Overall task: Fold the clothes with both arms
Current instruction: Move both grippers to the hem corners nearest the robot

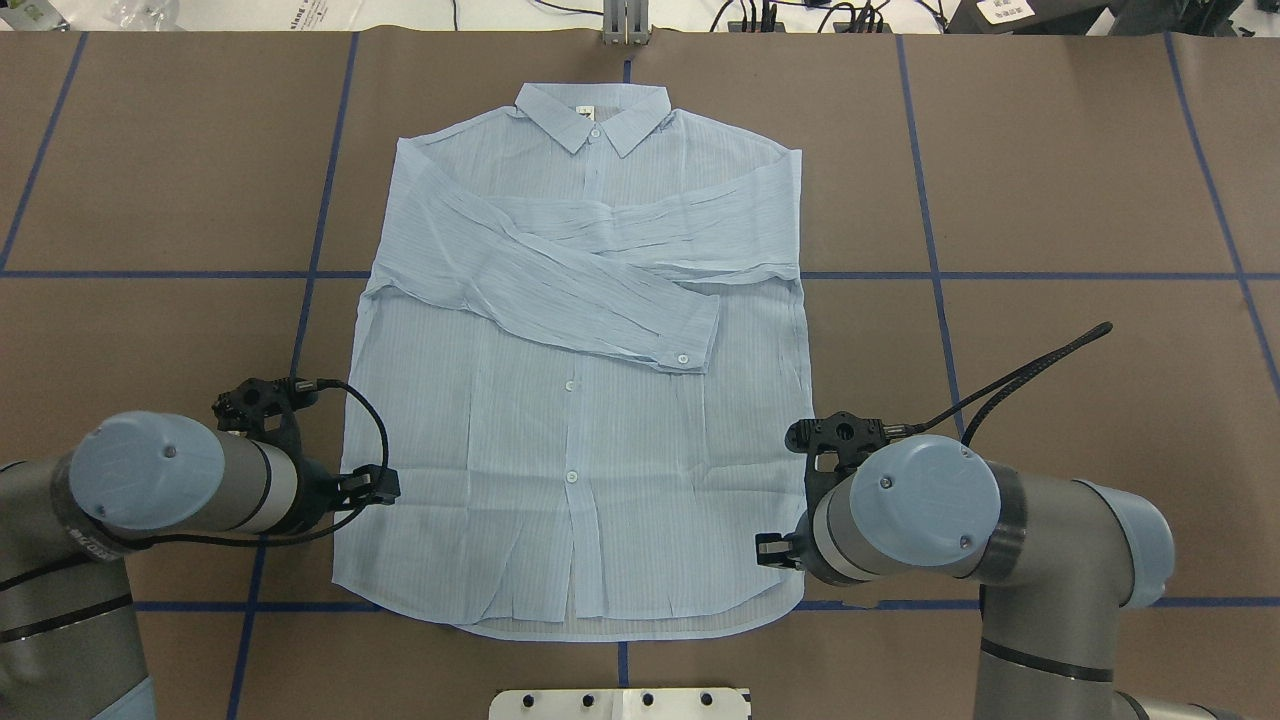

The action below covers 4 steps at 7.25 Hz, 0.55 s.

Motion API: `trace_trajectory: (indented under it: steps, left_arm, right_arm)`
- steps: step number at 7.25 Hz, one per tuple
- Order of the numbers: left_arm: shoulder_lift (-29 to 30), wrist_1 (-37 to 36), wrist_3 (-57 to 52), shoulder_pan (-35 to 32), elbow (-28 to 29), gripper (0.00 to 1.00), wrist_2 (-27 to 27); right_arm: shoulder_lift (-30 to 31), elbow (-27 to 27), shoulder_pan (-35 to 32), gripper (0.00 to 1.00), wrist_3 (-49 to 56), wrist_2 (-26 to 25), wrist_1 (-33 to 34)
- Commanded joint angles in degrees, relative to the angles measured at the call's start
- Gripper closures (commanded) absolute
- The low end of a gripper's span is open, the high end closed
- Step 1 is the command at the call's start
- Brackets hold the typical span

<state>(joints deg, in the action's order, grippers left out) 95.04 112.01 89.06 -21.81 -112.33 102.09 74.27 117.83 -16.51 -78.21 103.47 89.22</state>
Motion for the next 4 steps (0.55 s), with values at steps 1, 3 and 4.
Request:
trace_trajectory:
  steps: [1, 3, 4]
  left_arm:
    - [-0.03, -1.35, 0.86, 2.29, -0.25, 0.15, -0.14]
    - [-0.2, -2.14, 0.77, 2.65, -0.69, 0.17, -0.14]
    - [-0.12, -4.24, 0.77, 2.82, -1.91, 0.21, -0.14]
  right_arm:
    - [0.0, 0.21, -0.27, 1.0, -0.01, -0.02, -0.01]
    - [0.0, -0.05, -0.27, 1.0, -0.01, -0.02, -0.01]
    - [0.0, 0.03, -0.36, 1.0, -0.01, -0.02, -0.01]
